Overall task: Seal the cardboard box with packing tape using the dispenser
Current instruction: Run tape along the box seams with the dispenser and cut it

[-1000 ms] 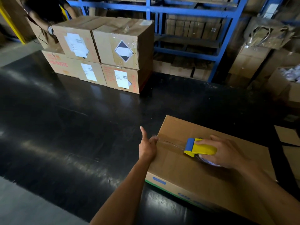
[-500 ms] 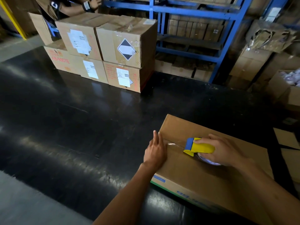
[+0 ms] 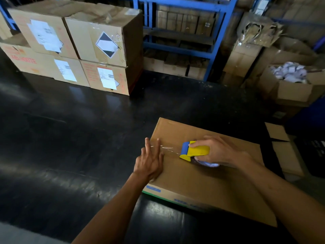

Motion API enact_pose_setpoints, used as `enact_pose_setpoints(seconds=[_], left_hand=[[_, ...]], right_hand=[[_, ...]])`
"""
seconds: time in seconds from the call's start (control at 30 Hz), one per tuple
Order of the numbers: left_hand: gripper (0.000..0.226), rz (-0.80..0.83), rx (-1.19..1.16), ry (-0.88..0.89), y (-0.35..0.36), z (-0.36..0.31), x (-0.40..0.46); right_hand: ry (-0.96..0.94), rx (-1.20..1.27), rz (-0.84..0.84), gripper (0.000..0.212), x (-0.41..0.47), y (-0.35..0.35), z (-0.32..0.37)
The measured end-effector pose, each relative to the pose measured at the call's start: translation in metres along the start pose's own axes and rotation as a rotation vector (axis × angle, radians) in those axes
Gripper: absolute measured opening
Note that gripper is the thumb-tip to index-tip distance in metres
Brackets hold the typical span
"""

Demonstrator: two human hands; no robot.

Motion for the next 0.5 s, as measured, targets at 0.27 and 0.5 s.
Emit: enact_pose_setpoints(seconds=[0.27,0.5], left_hand=[[0.063,-0.041,0.122,-0.007,0.002,-0.004,0.005],[0.069,-0.076,0.124,0.528,0.038,-0.119,-0.002]], right_hand=[[0.179,-0.075,0.014,0.059,-0.070,-0.018,-0.058],[0.198,-0.016,0.012,0.053,-0.069,-0.021,-0.044]])
Point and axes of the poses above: each hand's wrist, its own x-axis towards the middle knuckle, its own y-axis out of the palm, z = x × y, the point moved 3 cm from there along x, towards the middle knuckle, and after that the axes turned 11 degrees about x, right-handed, at the moved point
